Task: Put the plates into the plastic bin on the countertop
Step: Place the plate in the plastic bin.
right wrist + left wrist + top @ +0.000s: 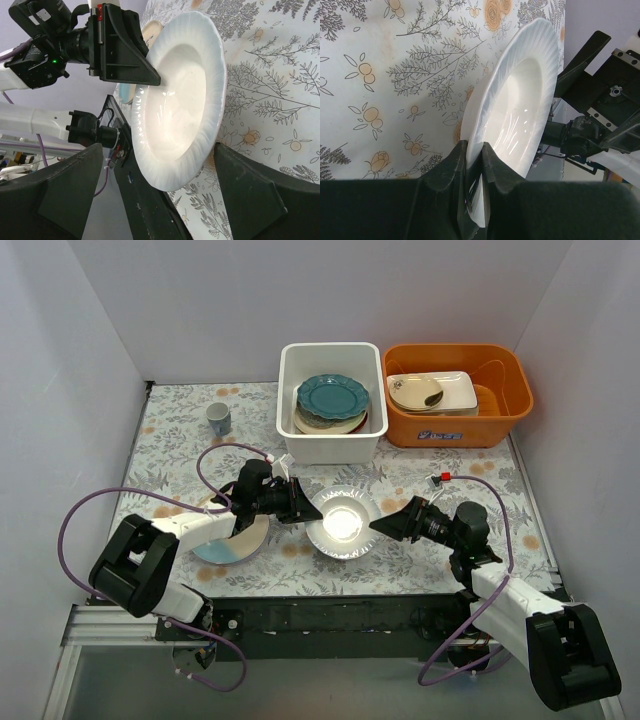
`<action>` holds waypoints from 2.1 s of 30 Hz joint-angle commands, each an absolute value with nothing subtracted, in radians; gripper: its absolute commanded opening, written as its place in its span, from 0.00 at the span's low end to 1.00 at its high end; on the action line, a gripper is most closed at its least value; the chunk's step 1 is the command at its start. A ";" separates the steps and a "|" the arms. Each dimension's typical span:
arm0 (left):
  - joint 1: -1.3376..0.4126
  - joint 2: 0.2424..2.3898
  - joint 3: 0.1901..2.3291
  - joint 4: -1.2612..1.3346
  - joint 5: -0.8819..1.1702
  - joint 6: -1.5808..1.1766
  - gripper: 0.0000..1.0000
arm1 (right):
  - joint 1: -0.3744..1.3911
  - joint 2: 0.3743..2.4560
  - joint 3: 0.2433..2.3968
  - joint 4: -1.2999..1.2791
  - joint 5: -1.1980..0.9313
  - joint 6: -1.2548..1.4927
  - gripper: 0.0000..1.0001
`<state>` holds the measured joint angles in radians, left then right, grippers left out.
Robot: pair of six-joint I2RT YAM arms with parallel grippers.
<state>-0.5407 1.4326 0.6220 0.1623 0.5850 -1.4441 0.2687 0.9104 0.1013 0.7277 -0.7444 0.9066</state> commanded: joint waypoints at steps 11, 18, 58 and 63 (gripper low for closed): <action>-0.546 1.391 0.660 0.226 0.621 -1.462 0.00 | 0.268 0.902 0.110 0.701 -0.715 0.868 0.98; -0.546 1.345 0.730 0.106 0.519 -1.394 0.00 | 0.261 0.896 0.112 0.678 -0.713 0.854 0.98; -0.546 1.336 1.078 -0.130 0.305 -1.161 0.00 | 0.239 0.897 0.100 0.657 -0.719 0.834 0.98; -0.546 1.374 1.166 -0.130 0.314 -1.152 0.00 | 0.236 0.896 0.101 0.653 -0.721 0.830 0.98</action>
<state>-0.5453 1.3739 1.0546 -0.1959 0.2878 -1.1587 0.2420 0.9070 0.1013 0.6353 -0.7136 0.8547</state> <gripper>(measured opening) 0.122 0.982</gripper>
